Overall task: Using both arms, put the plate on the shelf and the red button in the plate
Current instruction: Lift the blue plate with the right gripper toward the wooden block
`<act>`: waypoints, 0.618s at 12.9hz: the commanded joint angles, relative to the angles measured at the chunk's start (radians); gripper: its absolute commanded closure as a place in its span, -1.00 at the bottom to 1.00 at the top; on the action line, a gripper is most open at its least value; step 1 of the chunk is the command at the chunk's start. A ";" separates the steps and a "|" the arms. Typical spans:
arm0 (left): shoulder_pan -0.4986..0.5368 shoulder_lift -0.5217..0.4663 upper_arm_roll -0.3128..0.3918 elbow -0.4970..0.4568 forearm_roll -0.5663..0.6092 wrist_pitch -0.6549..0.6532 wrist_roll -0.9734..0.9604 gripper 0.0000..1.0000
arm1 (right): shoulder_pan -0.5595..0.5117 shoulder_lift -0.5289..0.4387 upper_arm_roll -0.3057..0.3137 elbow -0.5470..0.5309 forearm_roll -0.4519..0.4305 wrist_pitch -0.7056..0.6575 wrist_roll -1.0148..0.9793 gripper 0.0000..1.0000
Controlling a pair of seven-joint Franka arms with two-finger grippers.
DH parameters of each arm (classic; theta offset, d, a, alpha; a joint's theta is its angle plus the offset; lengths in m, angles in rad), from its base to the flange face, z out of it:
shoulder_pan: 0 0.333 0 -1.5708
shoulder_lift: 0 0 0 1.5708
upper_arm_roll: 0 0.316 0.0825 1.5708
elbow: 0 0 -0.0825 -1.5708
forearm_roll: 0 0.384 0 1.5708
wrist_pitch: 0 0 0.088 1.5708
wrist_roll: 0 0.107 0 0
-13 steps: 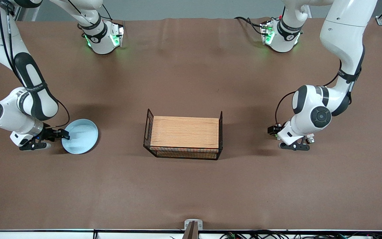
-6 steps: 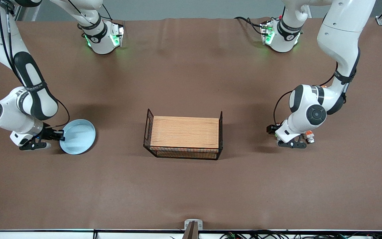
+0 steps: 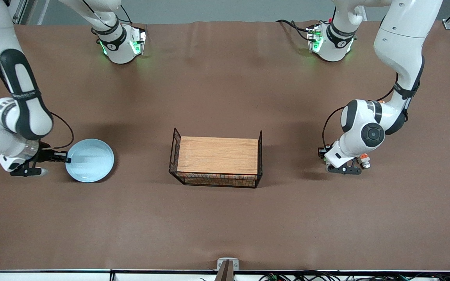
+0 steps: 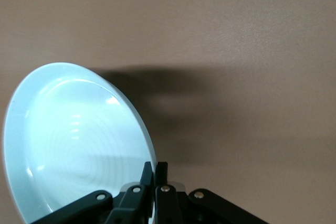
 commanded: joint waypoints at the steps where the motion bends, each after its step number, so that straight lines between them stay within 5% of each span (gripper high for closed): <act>1: 0.004 -0.010 0.001 -0.004 0.018 0.012 0.020 0.49 | -0.004 -0.121 0.013 0.078 0.009 -0.244 0.133 1.00; 8: 0.004 -0.027 0.001 0.019 0.018 0.001 0.015 0.50 | 0.183 -0.474 0.016 0.152 0.009 -0.684 0.886 1.00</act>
